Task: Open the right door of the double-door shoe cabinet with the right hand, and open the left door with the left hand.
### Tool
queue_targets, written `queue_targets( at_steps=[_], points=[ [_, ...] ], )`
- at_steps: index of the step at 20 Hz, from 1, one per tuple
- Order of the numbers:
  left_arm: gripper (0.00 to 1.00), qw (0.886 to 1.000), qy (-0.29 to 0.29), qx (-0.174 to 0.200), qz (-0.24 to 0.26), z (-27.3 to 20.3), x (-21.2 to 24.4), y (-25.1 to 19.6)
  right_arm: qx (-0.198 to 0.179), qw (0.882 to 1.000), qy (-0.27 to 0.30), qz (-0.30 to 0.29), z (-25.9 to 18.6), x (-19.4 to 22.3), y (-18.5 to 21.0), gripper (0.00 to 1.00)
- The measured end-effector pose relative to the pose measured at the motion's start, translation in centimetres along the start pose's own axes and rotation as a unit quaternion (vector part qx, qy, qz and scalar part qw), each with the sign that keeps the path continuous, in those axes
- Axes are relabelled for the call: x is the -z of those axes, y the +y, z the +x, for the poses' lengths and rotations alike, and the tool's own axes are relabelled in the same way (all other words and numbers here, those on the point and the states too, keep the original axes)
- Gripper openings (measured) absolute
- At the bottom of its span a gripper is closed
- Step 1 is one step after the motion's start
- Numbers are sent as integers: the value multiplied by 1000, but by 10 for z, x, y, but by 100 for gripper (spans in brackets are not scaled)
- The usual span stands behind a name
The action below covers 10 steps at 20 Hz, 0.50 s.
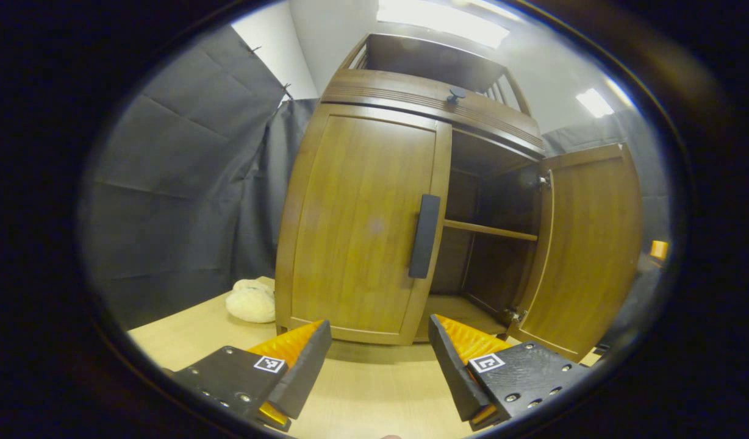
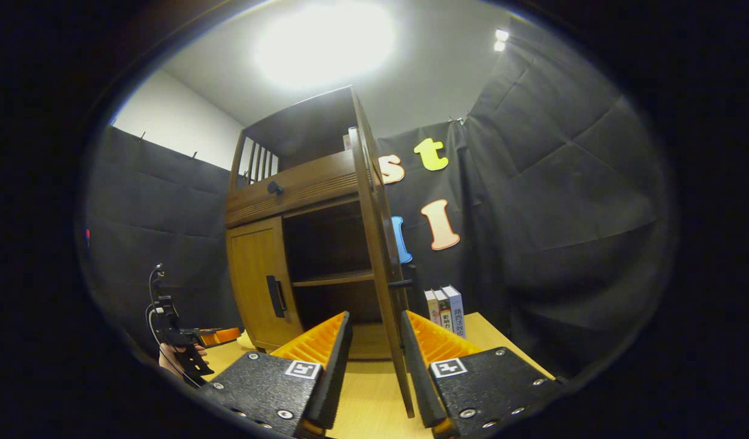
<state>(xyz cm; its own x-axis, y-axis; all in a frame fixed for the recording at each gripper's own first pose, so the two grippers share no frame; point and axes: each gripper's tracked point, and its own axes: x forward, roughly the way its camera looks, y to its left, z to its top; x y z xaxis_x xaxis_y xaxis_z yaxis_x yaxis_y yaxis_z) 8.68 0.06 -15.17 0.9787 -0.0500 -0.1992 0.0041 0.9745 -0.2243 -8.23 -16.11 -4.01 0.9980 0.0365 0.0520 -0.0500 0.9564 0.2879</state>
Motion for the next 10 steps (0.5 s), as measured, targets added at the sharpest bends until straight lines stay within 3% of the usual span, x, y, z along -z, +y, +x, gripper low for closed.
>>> queue_targets(
  at_steps=[4, 7, 9, 10],
  points=[
    [89, 1000, -7, -2, 7, 0, 0, 0, -29, 999, -4, -42, 13, -1, 40, 89],
    [89, 1000, -14, -5, 17, 0, -1, -1, -31, 998, -6, -61, 26, 3, 61, 93],
    [96, 1000, -16, -3, 11, 1, -2, -1, -29, 998, 0, -62, 40, 10, 73, 93],
    [93, 1000, -17, -1, 4, 2, -3, -1, -27, 998, 2, -63, 45, 13, 76, 93]
  ],
)
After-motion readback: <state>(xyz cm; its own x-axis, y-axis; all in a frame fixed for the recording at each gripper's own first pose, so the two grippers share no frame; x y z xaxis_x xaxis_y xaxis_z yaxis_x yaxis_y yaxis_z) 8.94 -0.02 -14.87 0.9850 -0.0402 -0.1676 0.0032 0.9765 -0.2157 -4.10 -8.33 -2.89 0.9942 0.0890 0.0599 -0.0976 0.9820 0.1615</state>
